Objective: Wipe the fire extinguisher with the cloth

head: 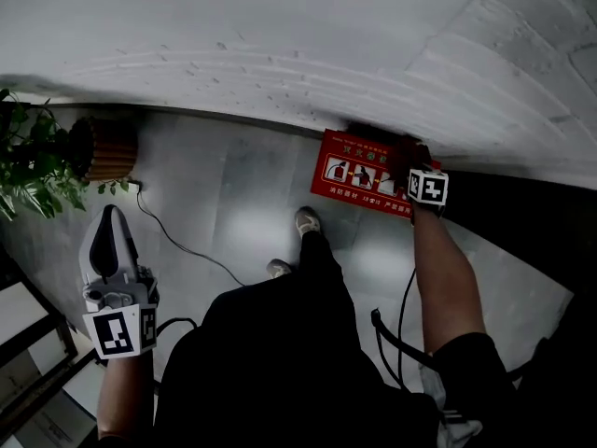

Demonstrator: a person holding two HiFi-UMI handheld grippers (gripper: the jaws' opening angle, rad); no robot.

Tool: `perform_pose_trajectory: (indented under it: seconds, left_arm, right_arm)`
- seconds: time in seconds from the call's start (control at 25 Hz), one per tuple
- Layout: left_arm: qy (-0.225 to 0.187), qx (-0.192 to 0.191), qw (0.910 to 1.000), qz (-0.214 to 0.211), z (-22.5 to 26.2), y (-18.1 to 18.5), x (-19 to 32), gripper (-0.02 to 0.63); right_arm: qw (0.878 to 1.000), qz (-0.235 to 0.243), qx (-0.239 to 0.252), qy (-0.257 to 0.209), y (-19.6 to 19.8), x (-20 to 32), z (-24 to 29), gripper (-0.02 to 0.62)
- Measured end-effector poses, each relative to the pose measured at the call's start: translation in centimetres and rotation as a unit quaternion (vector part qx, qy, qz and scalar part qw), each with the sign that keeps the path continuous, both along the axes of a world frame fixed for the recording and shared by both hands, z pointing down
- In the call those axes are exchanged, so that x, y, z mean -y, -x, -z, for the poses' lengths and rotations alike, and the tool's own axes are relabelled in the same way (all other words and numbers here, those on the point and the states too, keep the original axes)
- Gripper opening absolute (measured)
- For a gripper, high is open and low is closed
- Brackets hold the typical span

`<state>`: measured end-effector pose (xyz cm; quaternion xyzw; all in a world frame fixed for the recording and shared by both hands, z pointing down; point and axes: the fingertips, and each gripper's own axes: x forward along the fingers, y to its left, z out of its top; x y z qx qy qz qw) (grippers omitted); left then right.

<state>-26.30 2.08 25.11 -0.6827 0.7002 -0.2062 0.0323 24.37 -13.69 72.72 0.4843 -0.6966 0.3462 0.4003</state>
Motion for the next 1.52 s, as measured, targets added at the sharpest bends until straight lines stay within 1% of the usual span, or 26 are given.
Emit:
perform_pose_trajectory:
  seconds: [0.16,0.28,0.44,0.56,0.68,0.76,0.84,0.92,1.04,1.16,1.24,1.36,1.52]
  left_arm:
    - [-0.002,-0.004,0.9998,-0.020,0.0,-1.2,1.9,0.000]
    - [0.002,-0.006,0.9992,-0.040,-0.2,-2.3,3.0,0.000]
    - [0.001,-0.003,0.9988,-0.050,0.0,-2.7,3.8,0.000]
    - [0.000,-0.002,0.9990,-0.044,0.2,-2.1,3.6,0.000]
    - [0.001,-0.004,0.9995,-0.033,0.0,-1.1,3.0,0.000]
    - [-0.001,-0.009,0.9996,-0.026,0.0,-0.7,2.6,0.000]
    - [-0.004,-0.013,0.9997,-0.019,0.2,-0.3,2.0,0.000]
    - [-0.011,-0.014,0.9998,-0.011,0.4,0.3,1.3,0.000]
    - [-0.022,-0.016,0.9996,0.002,0.4,1.1,-0.1,0.000]
    - [-0.026,-0.016,0.9995,0.007,0.5,1.4,-1.5,0.000]
    - [-0.022,-0.012,0.9996,0.012,0.6,1.7,-2.5,0.000]
    - [-0.025,0.000,0.9994,0.026,1.3,2.7,-4.2,0.000]
    - [-0.021,0.012,0.9982,0.055,1.8,4.4,-6.8,0.000]
  right_arm:
    - [0.999,-0.051,-0.008,0.000,-5.1,-1.4,0.2,0.034]
    - [0.997,-0.071,-0.013,0.000,-7.2,-2.2,0.2,0.034]
    - [0.997,-0.078,-0.023,0.004,-8.4,-2.4,0.1,0.035]
    - [0.996,-0.090,-0.025,0.007,-9.1,-2.3,0.2,0.035]
    - [0.995,-0.100,-0.029,0.003,-8.9,-2.1,0.5,0.034]
    - [0.995,-0.092,-0.032,-0.007,-8.0,-1.8,1.0,0.034]
    - [0.997,-0.070,-0.029,-0.020,-6.2,-1.4,1.8,0.034]
    - [0.998,-0.037,-0.021,-0.035,-3.5,-0.8,2.8,0.034]
    - [0.998,0.019,0.000,-0.058,1.6,0.6,4.0,0.034]
    - [0.995,0.070,0.029,-0.073,7.6,0.9,4.8,0.034]
    - [0.991,0.097,0.047,-0.078,11.4,0.8,5.1,0.034]
    - [0.987,0.123,0.074,-0.077,16.7,0.1,5.1,0.034]
    - [0.980,0.156,0.099,-0.068,22.5,-1.1,4.2,0.034]
